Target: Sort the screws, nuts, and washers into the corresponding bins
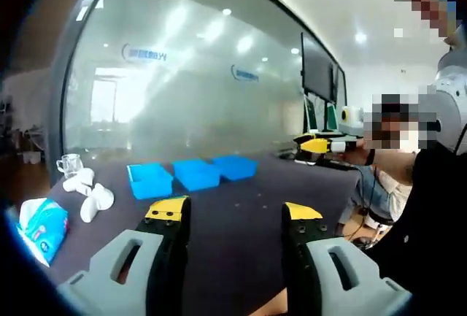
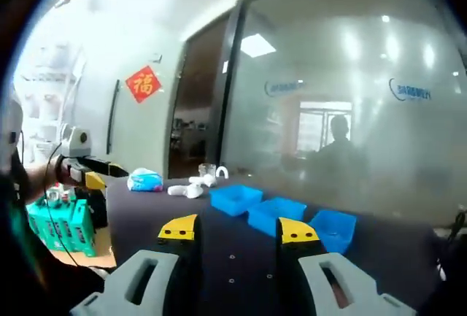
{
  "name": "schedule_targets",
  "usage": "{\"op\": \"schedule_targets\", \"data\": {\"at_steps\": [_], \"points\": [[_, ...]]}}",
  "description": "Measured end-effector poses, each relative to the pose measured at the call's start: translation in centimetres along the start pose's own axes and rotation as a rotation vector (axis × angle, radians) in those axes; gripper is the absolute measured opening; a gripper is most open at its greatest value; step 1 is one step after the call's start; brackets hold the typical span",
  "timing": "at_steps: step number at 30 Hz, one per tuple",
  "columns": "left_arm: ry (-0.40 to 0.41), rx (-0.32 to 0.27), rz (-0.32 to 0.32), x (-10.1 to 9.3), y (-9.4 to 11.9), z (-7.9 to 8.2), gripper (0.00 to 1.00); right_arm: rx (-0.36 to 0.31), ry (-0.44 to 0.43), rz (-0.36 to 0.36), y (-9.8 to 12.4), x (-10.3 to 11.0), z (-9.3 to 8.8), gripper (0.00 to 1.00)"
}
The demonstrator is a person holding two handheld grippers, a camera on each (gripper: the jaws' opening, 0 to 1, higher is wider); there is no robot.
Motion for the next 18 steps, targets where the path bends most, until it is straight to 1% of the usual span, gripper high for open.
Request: {"op": "schedule_targets", "data": {"at_steps": [4, 5, 6, 7, 11, 15, 18], "points": [[0.001, 0.001, -0.005, -0.1, -0.1, 0.0, 0.49, 0.008, -0.005, -0.018, 1.8, -0.8, -0.7, 0.37], [0.001, 0.001, -0.008, -0.2, -0.1, 0.0, 0.49, 0.021, 0.001, 0.013, 2.4, -0.4, -1.0, 0.38], [-0.003, 0.003, -0.011, -0.2, -0.1, 0.0, 0.49, 0.023, 0.001, 0.024, 2.6, -0.4, -1.2, 0.38], [-0.006, 0.007, -0.015, -0.3, -0.1, -0.1, 0.49, 0.022, -0.006, 0.032, 3.1, -0.4, -1.3, 0.39], [-0.020, 0.019, -0.032, -0.7, 0.0, -0.4, 0.49, 0.035, -0.021, 0.037, 4.1, -0.4, -1.8, 0.40], [-0.016, 0.018, -0.040, -0.8, 0.0, -0.4, 0.49, 0.045, -0.028, 0.046, 4.3, -0.4, -2.1, 0.40], [-0.010, 0.017, -0.048, -0.9, -0.1, -0.5, 0.49, 0.064, -0.041, 0.065, 4.0, -0.5, -2.5, 0.40]]}}
Point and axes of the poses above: the point that each gripper's makers call its tool centre point, and the gripper's own axes: y roughly backward along the fingers, x roughly to its left, z roughly out of its top, the point moved 2 cm from there along y, roughly backward along the fingers, and after that the axes turned 14 degrees about -y, right-handed, at the moved point
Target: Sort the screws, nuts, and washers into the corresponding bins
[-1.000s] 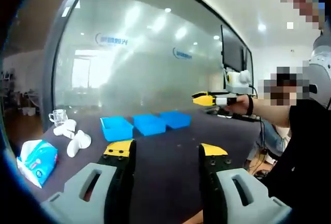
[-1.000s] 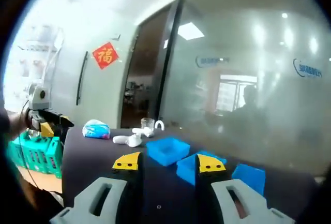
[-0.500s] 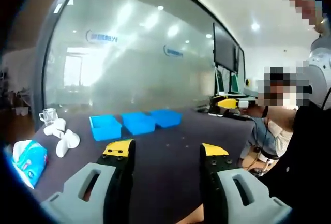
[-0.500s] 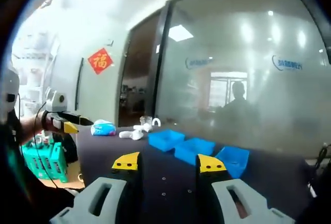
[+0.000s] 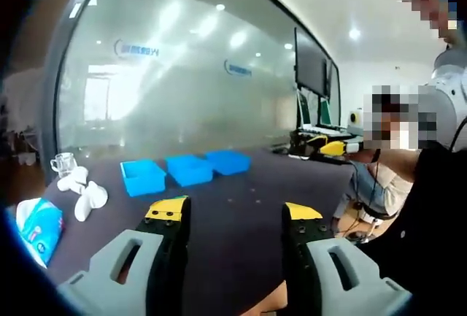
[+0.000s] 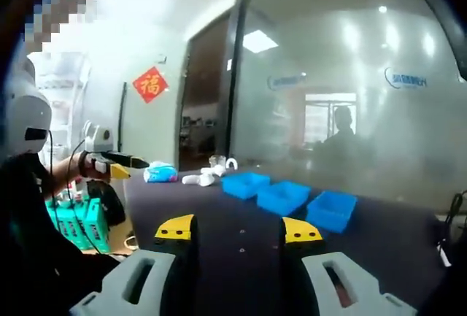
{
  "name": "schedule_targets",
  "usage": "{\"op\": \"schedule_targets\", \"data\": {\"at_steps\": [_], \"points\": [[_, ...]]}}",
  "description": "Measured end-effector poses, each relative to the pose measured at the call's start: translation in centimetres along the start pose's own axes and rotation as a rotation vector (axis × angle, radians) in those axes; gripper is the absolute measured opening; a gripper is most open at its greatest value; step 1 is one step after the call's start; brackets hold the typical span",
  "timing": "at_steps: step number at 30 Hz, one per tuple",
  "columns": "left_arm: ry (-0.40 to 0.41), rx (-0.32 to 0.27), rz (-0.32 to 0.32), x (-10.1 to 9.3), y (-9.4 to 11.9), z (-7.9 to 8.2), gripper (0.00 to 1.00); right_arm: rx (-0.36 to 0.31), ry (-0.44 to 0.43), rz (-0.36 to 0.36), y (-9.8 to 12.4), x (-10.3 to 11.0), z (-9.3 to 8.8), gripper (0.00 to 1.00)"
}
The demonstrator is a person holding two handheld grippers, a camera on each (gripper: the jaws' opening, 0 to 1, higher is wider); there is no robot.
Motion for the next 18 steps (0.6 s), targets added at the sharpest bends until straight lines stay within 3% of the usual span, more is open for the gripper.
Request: {"op": "schedule_targets", "data": {"at_steps": [15, 18], "points": [[-0.020, 0.069, -0.081, -1.6, -0.1, -1.4, 0.49, 0.099, 0.029, 0.061, -1.0, 0.9, -0.5, 0.40], [-0.022, 0.080, -0.100, -1.9, -0.3, -1.6, 0.49, 0.170, 0.082, 0.091, -1.1, 1.2, -1.0, 0.40]]}}
Point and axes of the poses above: the point that each gripper's makers call its tool centre point, and the gripper's own axes: y roughly backward along the fingers, x roughly to its left, z roughly out of its top, the point moved 2 cm from there along y, roughly backward along the fingers, and after that the axes turned 14 degrees about -y, right-handed, at the moved point
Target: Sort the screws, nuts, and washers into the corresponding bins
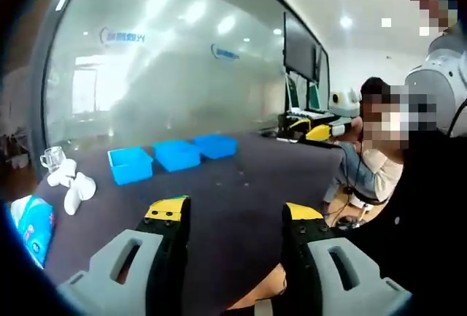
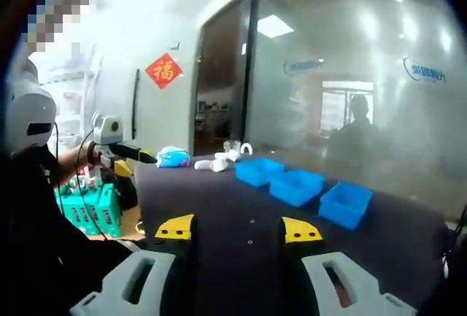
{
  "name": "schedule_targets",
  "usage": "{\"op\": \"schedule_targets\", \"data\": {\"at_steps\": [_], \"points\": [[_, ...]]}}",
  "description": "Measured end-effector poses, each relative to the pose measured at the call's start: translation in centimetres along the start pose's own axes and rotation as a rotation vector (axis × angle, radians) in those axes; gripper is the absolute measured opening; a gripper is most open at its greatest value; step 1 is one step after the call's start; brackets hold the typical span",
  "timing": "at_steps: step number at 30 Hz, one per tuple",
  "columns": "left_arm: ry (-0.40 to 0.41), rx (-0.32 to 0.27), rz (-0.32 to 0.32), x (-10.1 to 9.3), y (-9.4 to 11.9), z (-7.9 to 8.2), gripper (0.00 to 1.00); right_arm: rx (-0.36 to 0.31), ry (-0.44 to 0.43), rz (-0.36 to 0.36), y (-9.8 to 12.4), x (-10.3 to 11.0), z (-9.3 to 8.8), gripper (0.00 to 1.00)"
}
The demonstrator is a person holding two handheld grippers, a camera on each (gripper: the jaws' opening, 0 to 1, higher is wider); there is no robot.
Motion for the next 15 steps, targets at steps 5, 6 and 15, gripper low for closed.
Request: {"op": "schedule_targets", "data": {"at_steps": [5, 6, 15], "points": [[-0.003, 0.003, -0.012, -0.2, -0.3, 0.0, 0.49, 0.125, 0.059, 0.064, -0.7, 0.2, -0.7, 0.39], [-0.003, 0.002, -0.012, -0.2, -0.3, 0.0, 0.49, 0.151, 0.061, 0.068, -0.9, 0.1, -0.8, 0.38], [0.002, 0.009, 0.002, -0.1, -0.3, -0.3, 0.49, 0.323, 0.109, 0.133, -3.1, -0.8, -1.1, 0.35]]}}
Point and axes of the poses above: the point that each gripper's makers call its tool centre point, and the gripper's own axes: y roughly backward along the fingers, x roughly to its left, z roughly out of its top, the point moved 2 cm from there along y, roughly backward along the fingers, and after that the axes turned 14 degrees about -y, right-handed, at the moved point
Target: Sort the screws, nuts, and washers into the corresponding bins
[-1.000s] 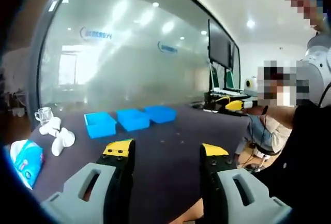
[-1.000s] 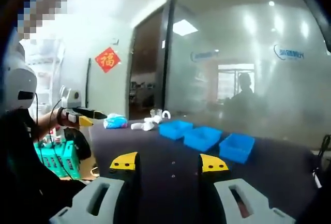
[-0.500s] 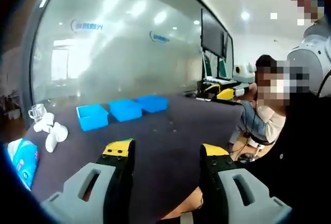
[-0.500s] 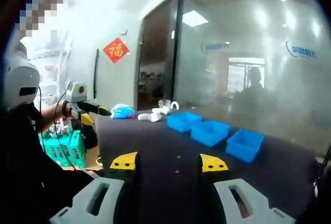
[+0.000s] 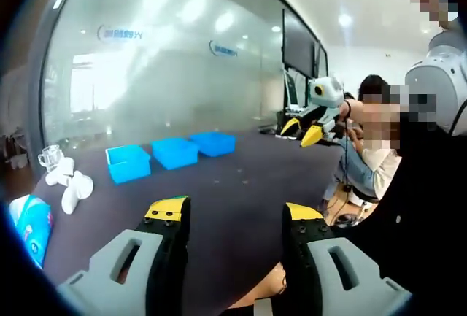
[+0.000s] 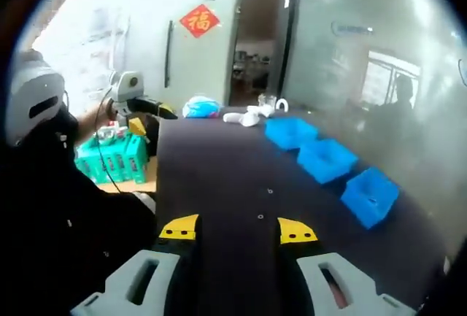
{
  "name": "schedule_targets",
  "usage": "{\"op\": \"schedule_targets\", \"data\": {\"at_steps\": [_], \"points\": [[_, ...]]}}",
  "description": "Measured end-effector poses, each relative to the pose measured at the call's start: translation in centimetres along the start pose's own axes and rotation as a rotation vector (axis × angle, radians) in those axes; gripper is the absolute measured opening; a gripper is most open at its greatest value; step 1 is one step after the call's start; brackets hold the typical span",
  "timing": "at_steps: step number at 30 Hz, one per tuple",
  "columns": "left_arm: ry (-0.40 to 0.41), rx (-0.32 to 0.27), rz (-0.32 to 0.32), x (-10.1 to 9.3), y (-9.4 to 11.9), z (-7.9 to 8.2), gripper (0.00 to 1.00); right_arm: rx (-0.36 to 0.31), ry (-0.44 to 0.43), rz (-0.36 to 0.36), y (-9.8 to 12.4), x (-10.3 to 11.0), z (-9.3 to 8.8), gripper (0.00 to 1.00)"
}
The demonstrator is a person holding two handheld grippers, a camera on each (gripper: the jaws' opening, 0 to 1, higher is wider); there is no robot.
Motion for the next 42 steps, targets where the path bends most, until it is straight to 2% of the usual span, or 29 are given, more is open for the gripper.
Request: {"op": "schedule_targets", "data": {"at_steps": [7, 9, 10, 15, 23, 30, 33, 39, 42], "points": [[0.010, 0.002, 0.016, 0.3, 0.0, -0.3, 0.49, 0.137, 0.058, 0.033, -2.1, -0.7, 0.3, 0.34], [0.012, 0.003, 0.016, 0.3, -0.1, -0.4, 0.49, 0.198, 0.116, 0.049, -2.5, -0.9, 0.1, 0.33], [0.013, 0.002, 0.016, 0.3, -0.1, -0.4, 0.49, 0.212, 0.151, 0.051, -2.8, -1.0, 0.2, 0.33], [0.024, -0.004, 0.014, 0.3, -0.3, -0.5, 0.49, 0.256, 0.163, 0.062, -4.5, -1.4, 1.0, 0.32], [0.020, -0.001, 0.011, 0.4, -0.5, -0.6, 0.49, 0.416, 0.210, 0.101, -7.4, -2.4, 0.4, 0.29], [0.019, -0.008, 0.019, 0.4, -0.4, -0.4, 0.49, 0.548, 0.288, 0.128, -9.2, -2.3, -0.4, 0.29], [0.020, -0.006, 0.024, 0.4, -0.3, -0.4, 0.49, 0.615, 0.356, 0.144, -9.7, -2.3, -0.9, 0.29], [0.025, -0.003, 0.033, 0.3, -0.2, -0.4, 0.49, 0.658, 0.370, 0.174, -11.2, -1.7, -1.2, 0.27], [0.027, -0.005, 0.039, 0.4, -0.2, -0.3, 0.49, 0.676, 0.404, 0.175, -11.9, -1.8, -1.3, 0.27]]}}
Point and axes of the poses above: the point that each gripper's makers call its tool centre point, and the gripper's own axes: y roughly backward along the fingers, x roughly to its left, z roughly out of its top, the point moved 2 cm from there along y, roughly backward along the fingers, and after that the axes turned 14 degrees about -y, right-handed, at the moved point
